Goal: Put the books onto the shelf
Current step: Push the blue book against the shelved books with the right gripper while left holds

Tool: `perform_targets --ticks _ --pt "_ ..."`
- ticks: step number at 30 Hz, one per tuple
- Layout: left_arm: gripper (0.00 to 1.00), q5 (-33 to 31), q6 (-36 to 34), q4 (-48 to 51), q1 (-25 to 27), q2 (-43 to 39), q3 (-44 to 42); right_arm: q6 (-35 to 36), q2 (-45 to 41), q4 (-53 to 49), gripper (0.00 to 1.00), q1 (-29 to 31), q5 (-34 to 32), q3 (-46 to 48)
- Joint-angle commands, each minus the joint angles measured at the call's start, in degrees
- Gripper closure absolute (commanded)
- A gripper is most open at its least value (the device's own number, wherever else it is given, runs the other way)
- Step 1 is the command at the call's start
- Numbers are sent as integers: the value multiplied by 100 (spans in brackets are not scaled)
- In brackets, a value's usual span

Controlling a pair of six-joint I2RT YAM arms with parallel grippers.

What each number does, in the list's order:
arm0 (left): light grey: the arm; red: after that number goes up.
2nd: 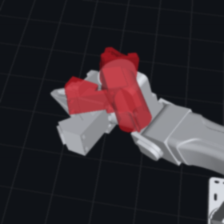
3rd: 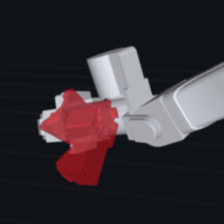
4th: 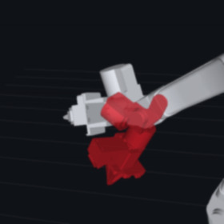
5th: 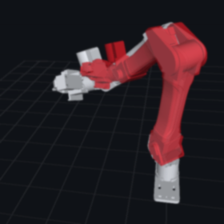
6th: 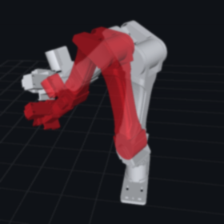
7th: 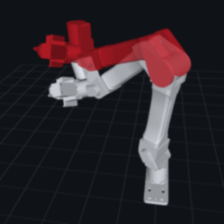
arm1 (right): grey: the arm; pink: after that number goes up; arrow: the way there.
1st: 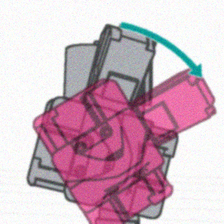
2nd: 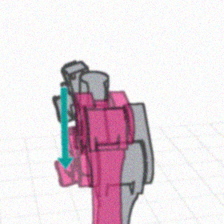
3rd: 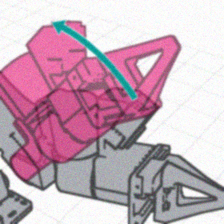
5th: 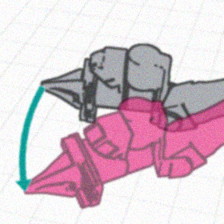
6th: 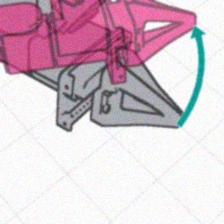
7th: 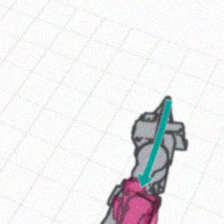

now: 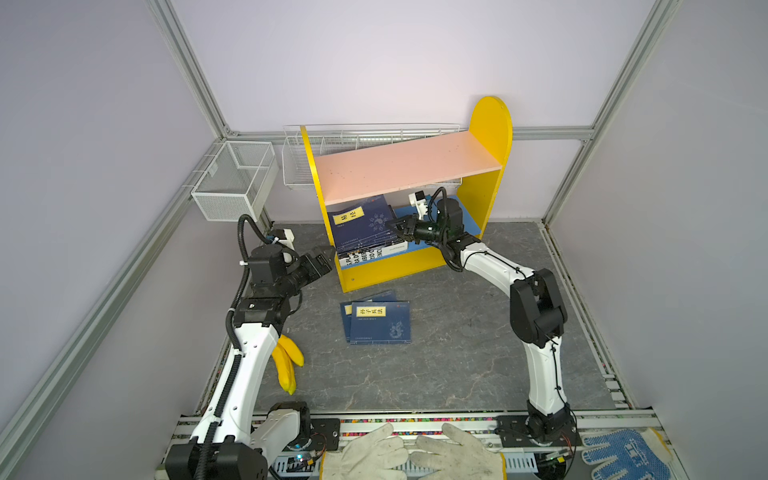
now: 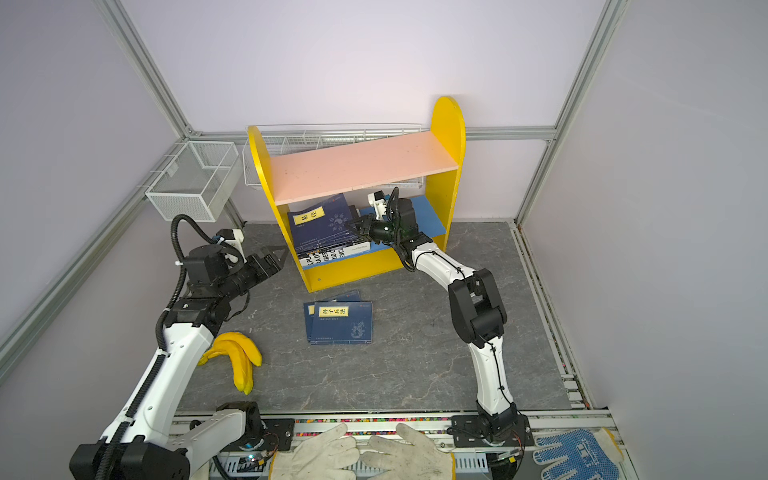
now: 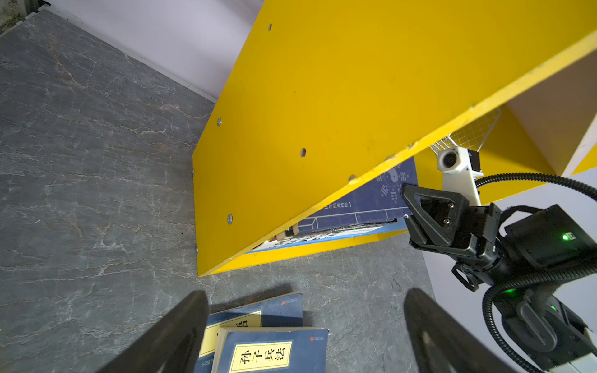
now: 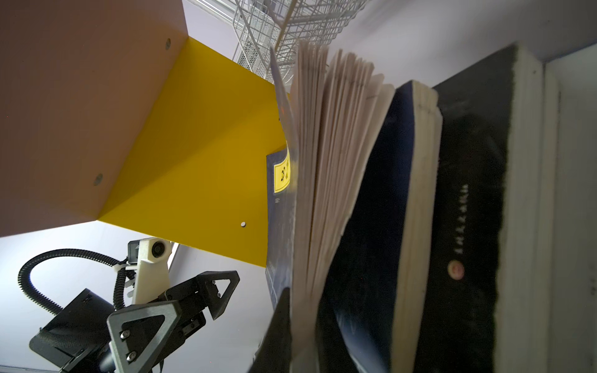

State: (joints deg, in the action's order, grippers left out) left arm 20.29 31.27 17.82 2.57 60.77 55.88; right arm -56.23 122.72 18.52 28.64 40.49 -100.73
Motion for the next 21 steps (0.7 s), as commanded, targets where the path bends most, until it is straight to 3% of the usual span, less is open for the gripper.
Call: perform_targets --ticks 1,21 --pt "5 62 -103 -108 -37 72 -15 231 -8 -134 89 61 62 -205" --pt "5 168 6 -450 -33 351 -48 98 231 -300 89 183 -85 -368"
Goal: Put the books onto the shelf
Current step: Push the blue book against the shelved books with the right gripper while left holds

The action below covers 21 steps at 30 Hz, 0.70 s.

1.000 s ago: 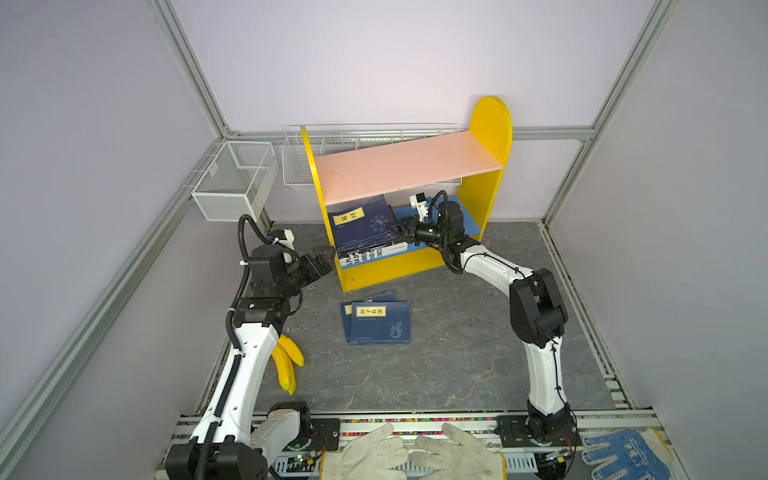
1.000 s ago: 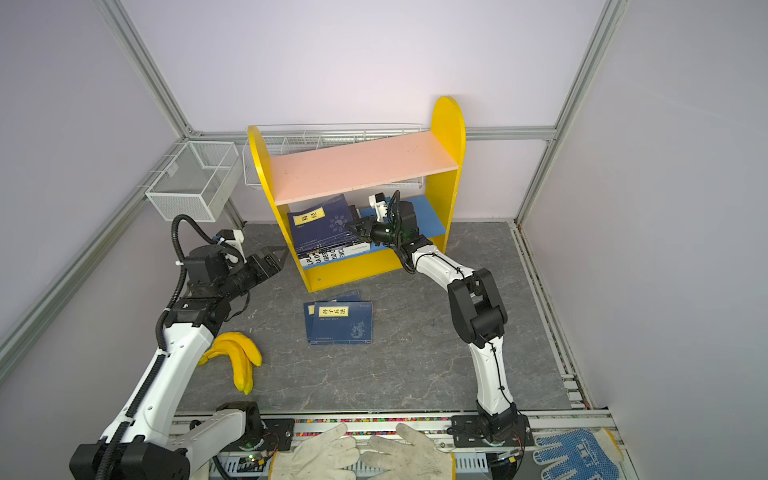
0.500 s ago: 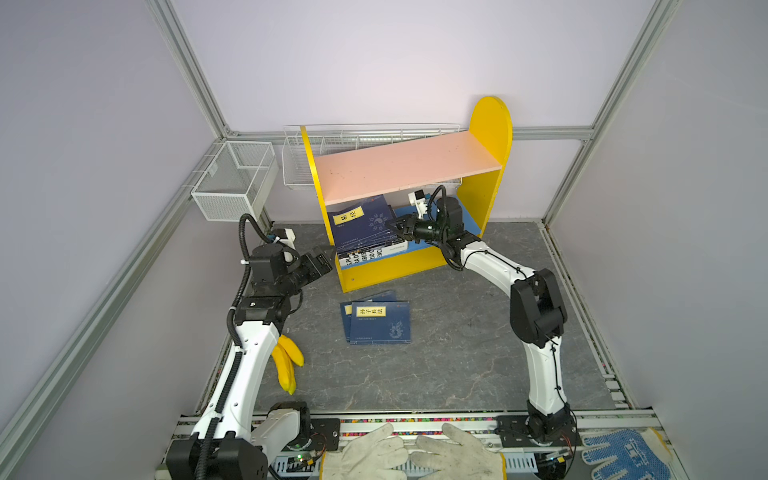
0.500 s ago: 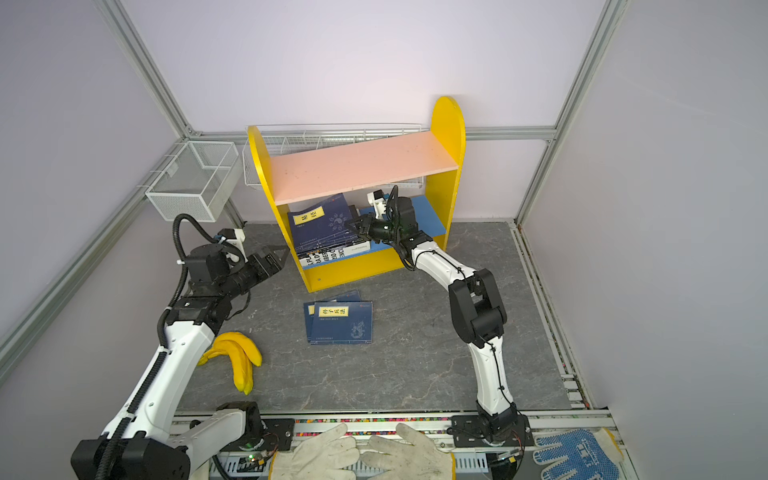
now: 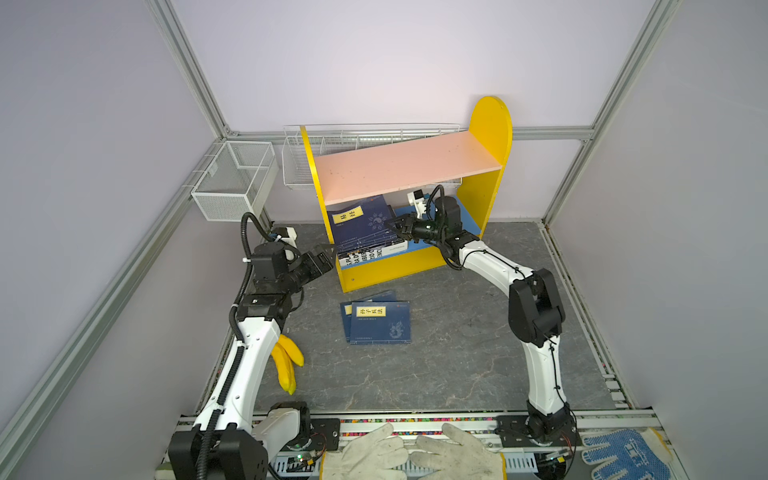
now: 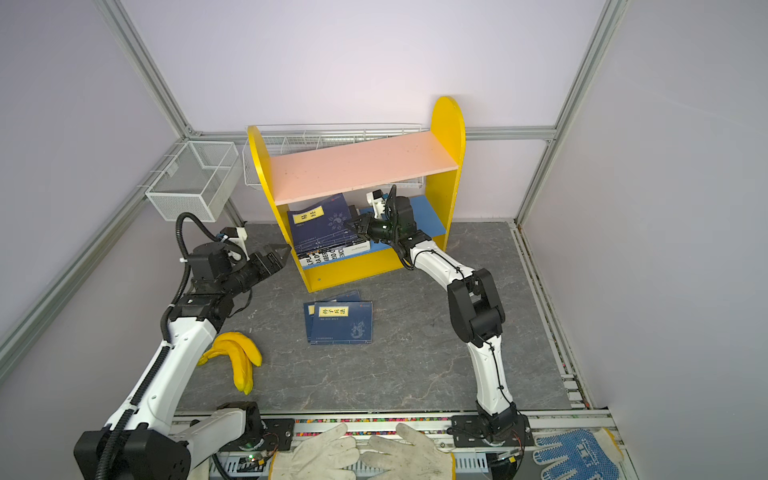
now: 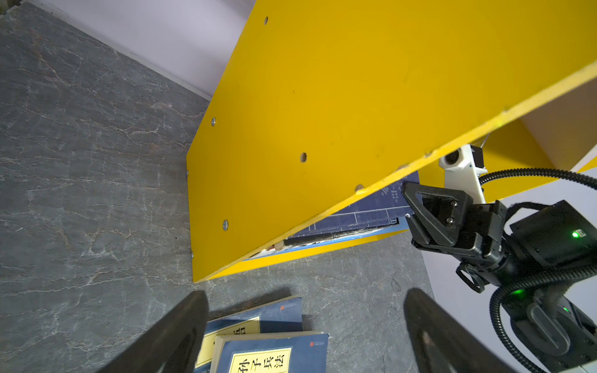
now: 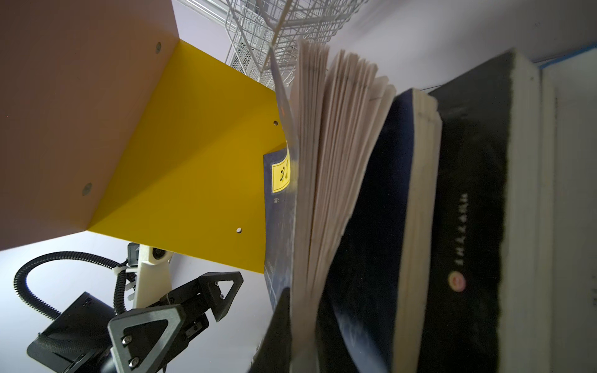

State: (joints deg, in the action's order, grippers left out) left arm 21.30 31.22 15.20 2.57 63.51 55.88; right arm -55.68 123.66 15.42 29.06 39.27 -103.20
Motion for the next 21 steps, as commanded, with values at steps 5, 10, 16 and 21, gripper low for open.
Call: perform_targets --ticks 5,10,16,21 --pt "5 12 198 -568 -37 329 -38 221 159 -233 89 191 39 -148" --pt "6 71 397 -1104 2 635 -32 385 157 -483 89 214 -30 -158" --pt "6 -447 220 -1123 377 957 221 639 138 -821 89 219 -145 -221" --pt "6 -1219 111 -984 678 1212 302 790 115 -1021 89 230 -203 -253"
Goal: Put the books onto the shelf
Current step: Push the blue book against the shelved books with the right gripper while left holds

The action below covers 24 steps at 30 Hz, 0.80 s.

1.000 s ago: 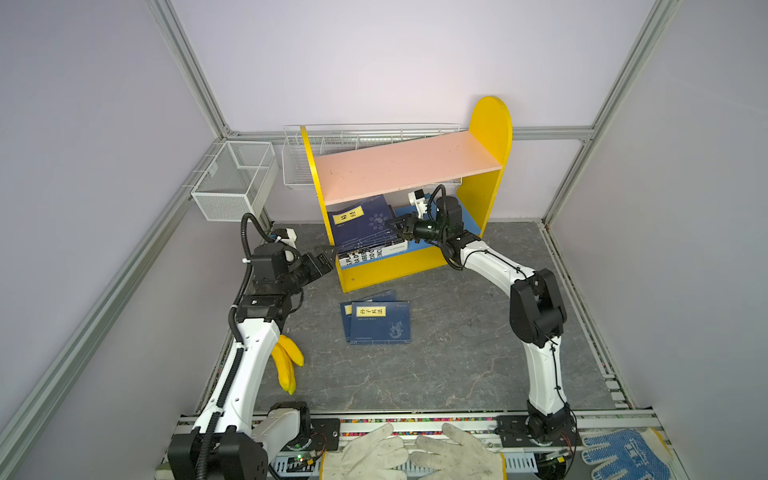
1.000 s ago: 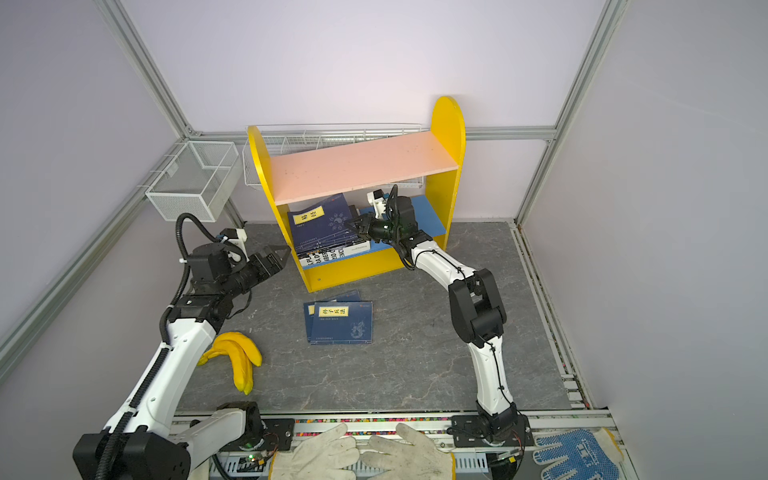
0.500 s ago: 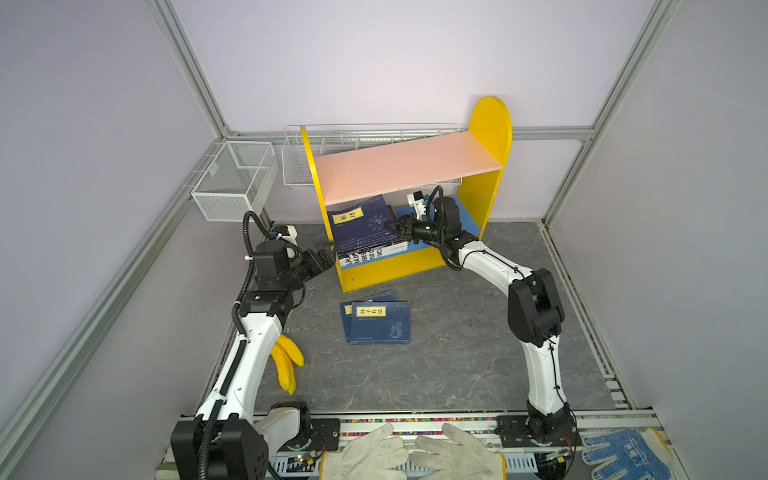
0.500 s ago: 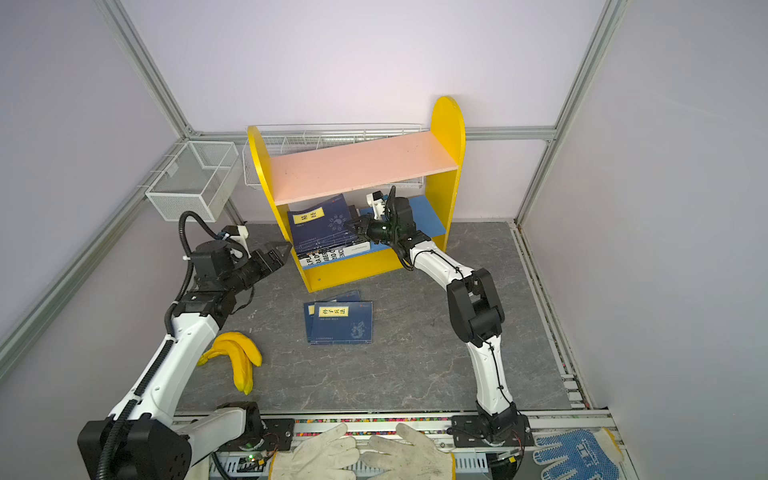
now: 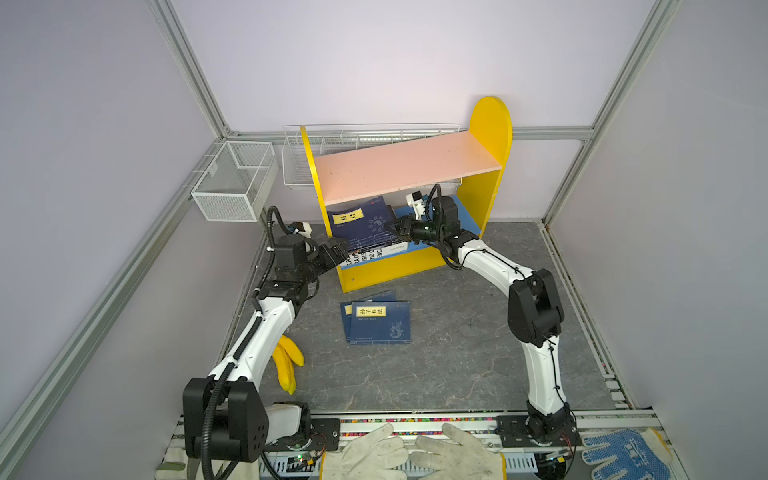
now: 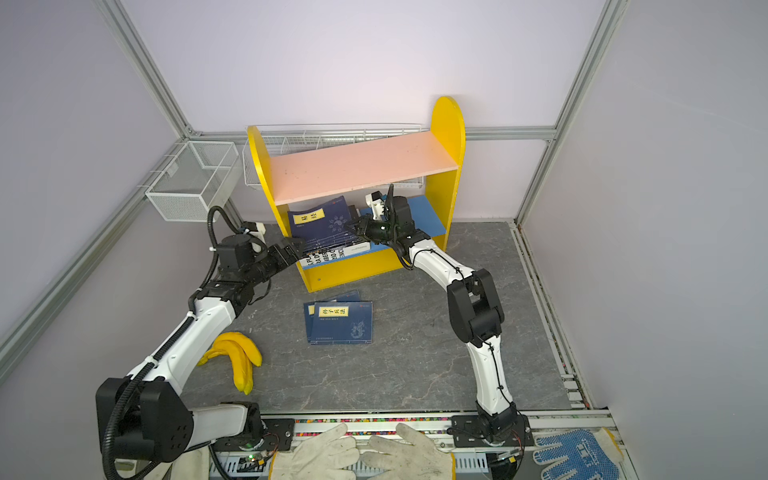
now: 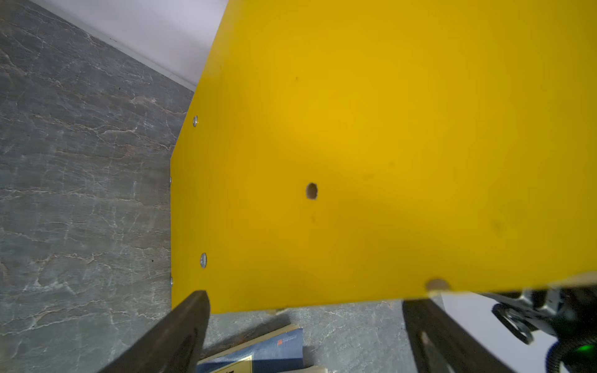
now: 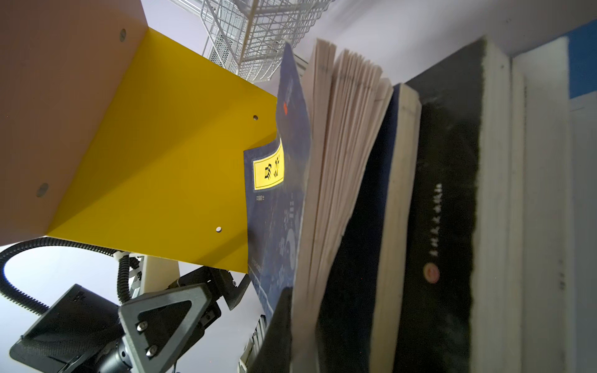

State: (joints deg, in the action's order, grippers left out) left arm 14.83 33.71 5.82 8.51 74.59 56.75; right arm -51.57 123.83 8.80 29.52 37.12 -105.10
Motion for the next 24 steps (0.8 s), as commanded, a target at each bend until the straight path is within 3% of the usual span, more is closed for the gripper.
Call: perform_targets --ticks 1,12,19,24 --pt "6 -702 -92 -46 103 152 199 400 89 -382 89 182 -2 -63" --pt "8 -1289 56 245 115 340 -78 565 81 -617 86 182 -102 -201" --pt "8 -1335 65 340 115 294 -173 864 -94 -1017 61 -48 -341 -431" --pt "8 -1282 78 356 115 283 -164 1542 -271 -1893 58 -124 -1134 -748"
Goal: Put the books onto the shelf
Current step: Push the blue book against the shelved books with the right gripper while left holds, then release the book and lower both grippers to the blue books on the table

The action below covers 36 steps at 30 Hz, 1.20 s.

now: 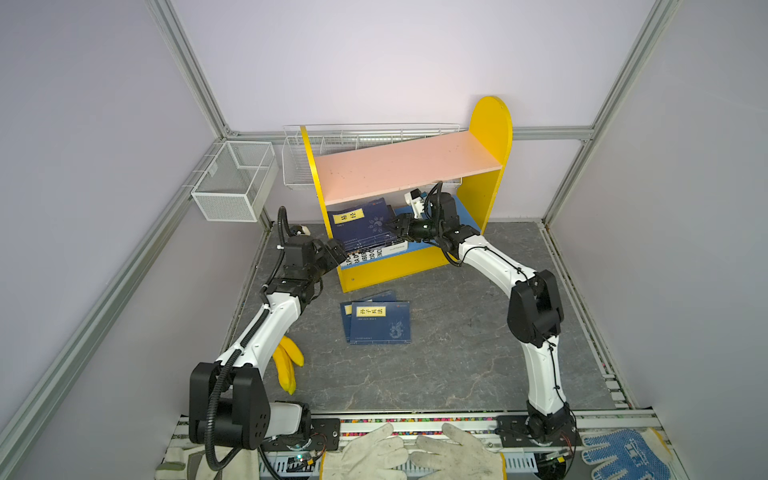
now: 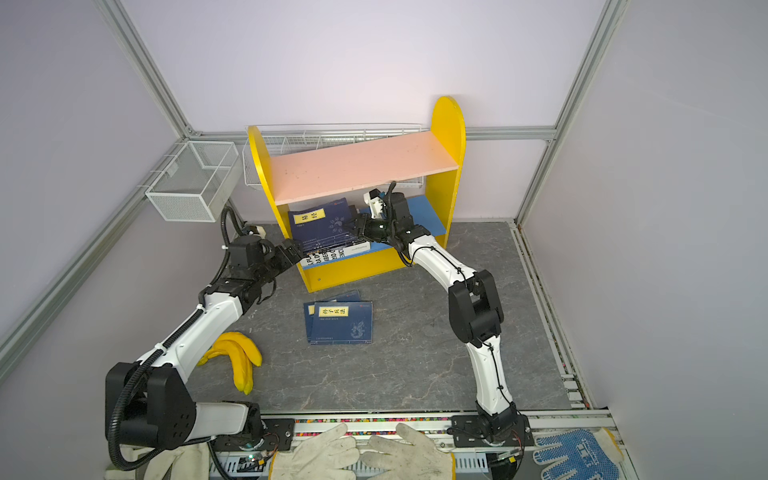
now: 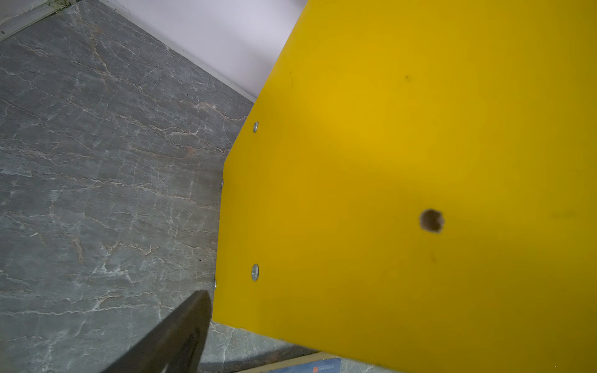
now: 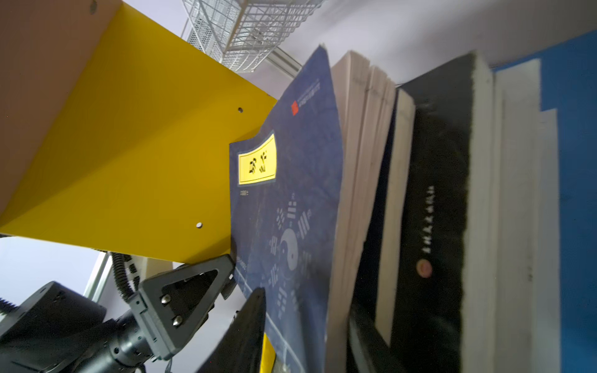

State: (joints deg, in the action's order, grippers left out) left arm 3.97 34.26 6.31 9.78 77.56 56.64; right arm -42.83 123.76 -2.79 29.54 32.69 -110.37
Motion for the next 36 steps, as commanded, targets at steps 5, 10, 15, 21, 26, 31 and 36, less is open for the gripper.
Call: perform_targets --ticks 5,10,15,21,26,31,36 --pt "8 -138 48 295 -11 -32 -145 969 -292 -1101 60 -116 -1113 -383" --pt "8 -44 -8 255 -11 -95 -101 1031 -241 -1097 69 -48 -1090 -408" --pt "8 432 -598 309 -11 -208 246 1204 -259 -1093 70 -57 -1013 -517" --pt "6 918 -918 152 -11 -990 168 1746 -852 -1103 62 -89 -1232 -409" --pt "6 1267 -1084 784 -11 -1702 -89 1971 -1756 -899 47 -90 -1468 559" --pt "7 1820 -1061 1322 -12 -2343 -885 1800 -3053 -39 40 -82 -1625 2593" --pt "8 1828 -492 1251 42 -2721 -1966 1532 -4025 -134 35 -13 -1791 4194"
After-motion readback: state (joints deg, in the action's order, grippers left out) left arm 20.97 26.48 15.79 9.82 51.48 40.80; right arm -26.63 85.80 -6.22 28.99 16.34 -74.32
